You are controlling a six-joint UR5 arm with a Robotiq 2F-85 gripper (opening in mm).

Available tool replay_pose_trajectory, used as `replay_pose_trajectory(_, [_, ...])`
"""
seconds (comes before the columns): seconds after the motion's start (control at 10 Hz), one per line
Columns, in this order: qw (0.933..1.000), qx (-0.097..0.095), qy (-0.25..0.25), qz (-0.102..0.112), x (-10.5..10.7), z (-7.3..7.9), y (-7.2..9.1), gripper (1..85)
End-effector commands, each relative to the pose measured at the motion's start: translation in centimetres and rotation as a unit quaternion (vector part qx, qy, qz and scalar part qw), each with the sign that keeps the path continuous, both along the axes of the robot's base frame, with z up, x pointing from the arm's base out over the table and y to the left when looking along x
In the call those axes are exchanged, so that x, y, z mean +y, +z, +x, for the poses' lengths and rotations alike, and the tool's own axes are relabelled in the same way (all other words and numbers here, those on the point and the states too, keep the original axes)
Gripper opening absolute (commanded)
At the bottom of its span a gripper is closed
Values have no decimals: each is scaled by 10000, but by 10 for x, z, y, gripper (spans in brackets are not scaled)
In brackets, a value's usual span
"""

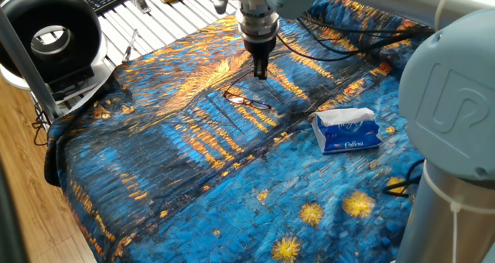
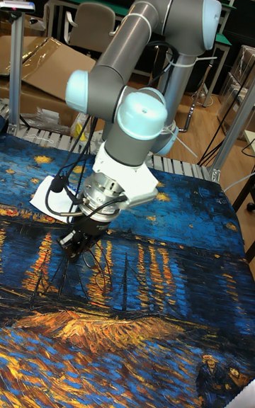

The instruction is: Unfold the leg of the glasses (with one hand)

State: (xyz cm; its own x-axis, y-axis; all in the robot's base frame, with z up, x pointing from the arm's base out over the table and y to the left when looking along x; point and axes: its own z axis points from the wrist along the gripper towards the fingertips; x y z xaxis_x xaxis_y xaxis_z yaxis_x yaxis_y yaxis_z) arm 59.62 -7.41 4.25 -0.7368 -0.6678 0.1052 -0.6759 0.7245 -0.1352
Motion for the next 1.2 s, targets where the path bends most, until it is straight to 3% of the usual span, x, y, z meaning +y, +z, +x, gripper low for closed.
replay_pose_trajectory(0.0, [9999, -35, -113, -29, 9, 3, 11, 10])
replay_pose_trajectory(0.3, [9998, -26, -193, -51, 16, 3, 18, 10])
replay_pose_trajectory(0.5, [9996, -48, -212, -173, 14, 4, 24, 10])
replay_pose_trajectory(1.1, [9995, -202, -206, -115, 23, 12, 27, 10])
